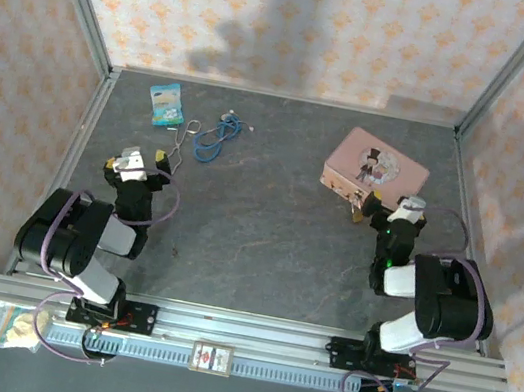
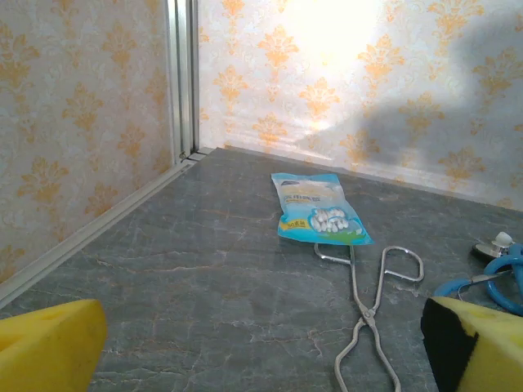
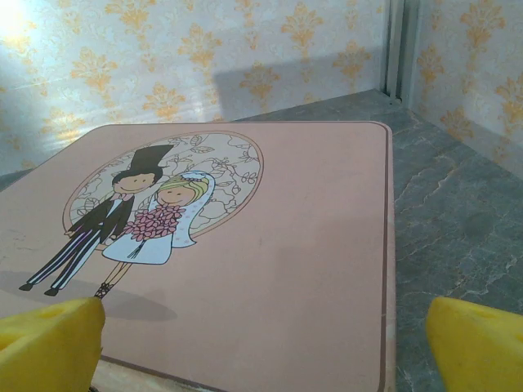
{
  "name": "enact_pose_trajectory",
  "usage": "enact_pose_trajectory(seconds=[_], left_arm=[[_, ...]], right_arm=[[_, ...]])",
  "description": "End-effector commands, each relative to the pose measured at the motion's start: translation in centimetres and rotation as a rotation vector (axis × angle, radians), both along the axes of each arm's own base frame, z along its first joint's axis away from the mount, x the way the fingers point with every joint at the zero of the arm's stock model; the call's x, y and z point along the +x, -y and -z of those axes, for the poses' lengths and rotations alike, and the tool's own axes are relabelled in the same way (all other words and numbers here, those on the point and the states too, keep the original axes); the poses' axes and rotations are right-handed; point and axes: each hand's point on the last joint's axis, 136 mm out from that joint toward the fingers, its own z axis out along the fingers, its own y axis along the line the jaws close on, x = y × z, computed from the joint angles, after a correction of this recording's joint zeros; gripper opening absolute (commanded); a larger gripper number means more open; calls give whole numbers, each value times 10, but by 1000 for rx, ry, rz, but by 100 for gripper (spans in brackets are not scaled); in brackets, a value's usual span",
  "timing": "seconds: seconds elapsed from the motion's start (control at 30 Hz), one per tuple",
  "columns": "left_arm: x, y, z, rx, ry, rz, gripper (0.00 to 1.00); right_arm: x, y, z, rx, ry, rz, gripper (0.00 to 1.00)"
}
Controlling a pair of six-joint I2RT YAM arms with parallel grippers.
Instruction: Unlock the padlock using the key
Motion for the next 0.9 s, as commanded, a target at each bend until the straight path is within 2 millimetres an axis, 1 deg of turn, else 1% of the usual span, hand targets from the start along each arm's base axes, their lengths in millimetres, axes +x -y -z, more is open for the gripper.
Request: enact_pose_trajectory(seconds=[0.0, 0.57, 0.6, 0.7, 0.77, 0.87], left_arm=[[0, -1, -5, 13, 18, 4, 99], [3, -1, -7, 6, 27, 18, 99], [3, -1, 0, 2, -1, 23, 99], [4, -2, 0, -2, -3, 31, 99], [4, -1, -2, 2, 4, 30, 99], [4, 0, -11, 12, -5, 17, 99]], right_arm=[[1, 2, -10, 1, 39, 3, 100], [1, 2, -9, 2, 37, 4, 100], [1, 2, -9, 2, 38, 5, 100], [1, 2, -11, 1, 43, 3, 100], [0, 3, -12, -2, 45, 12, 100], [0, 6, -22, -5, 44, 49, 100]])
